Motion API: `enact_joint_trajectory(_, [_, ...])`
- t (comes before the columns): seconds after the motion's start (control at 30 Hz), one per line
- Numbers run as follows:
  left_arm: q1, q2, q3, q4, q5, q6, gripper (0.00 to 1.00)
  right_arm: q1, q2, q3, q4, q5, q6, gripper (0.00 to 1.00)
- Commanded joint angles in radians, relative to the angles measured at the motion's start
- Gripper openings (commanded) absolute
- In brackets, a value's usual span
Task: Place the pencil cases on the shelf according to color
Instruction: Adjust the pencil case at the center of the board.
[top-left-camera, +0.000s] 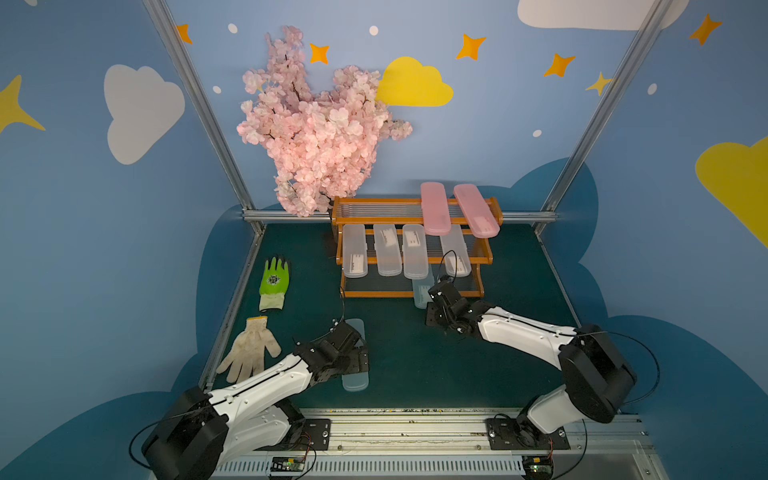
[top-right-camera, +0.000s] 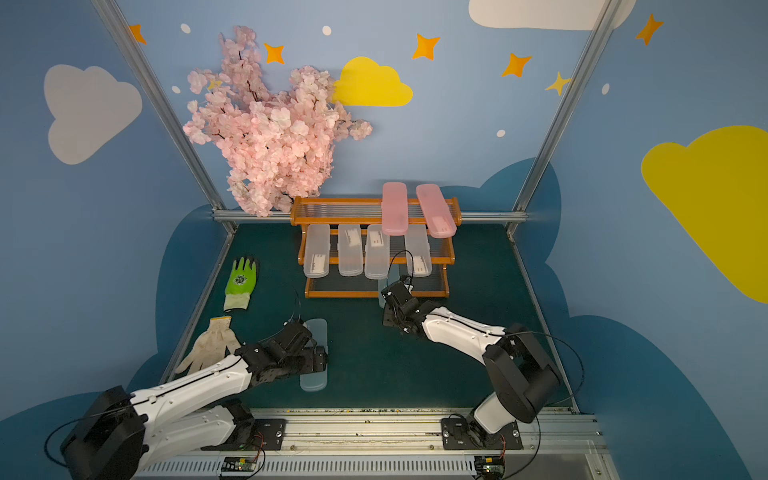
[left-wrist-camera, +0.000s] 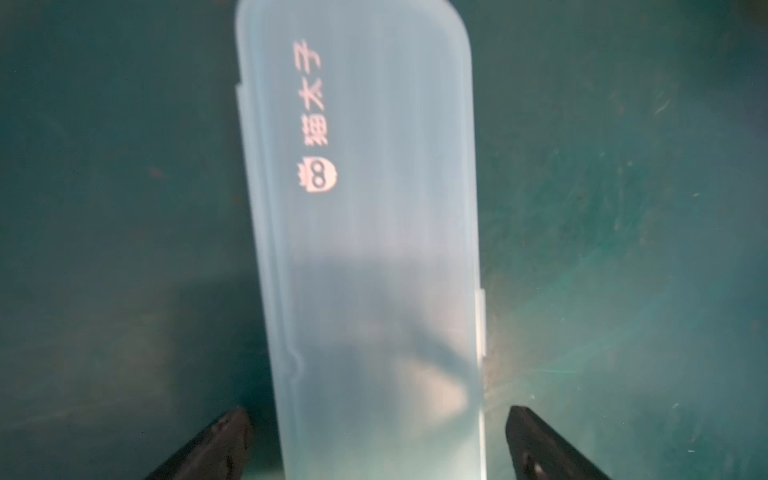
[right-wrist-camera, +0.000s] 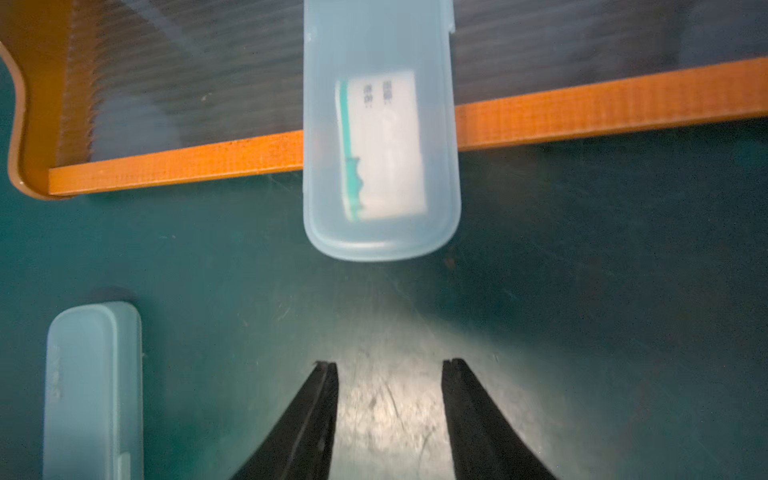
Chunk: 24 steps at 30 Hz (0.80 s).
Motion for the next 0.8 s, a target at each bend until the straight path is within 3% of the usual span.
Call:
enact_joint_trajectory(0.0, [-0.039,0.077,0.066,-0.004,0.038,-0.022,1.00,0.031,-0.083,-0.052,-0.074,0.042,0.031,0.54])
enact_joint_trajectory(0.2, [-0.183,0.283,0.232,0.008,-0.019,-0.051,1.00,0.092,-0.215,-0.109,-0.149,0.082,0.060,0.70])
enact_joint_trajectory(0.4, [-0.256,0.436,0.379,-0.056,-0.098,-0.116,1.00,0.160,-0.252,-0.140,-0.166,0.044,0.048,0.78])
enact_joint_trajectory(0.57, [-0.256,0.361,0.359,-0.144,-0.192,-0.147,1.00,0.239,-0.200,-0.108,-0.185,0.026,-0.004,0.88])
enact_joint_trajectory(0.77, [-0.216,0.100,0.228,-0.223,-0.290,-0.174,1.00,0.307,-0.085,-0.054,-0.145,-0.052,-0.091,0.95])
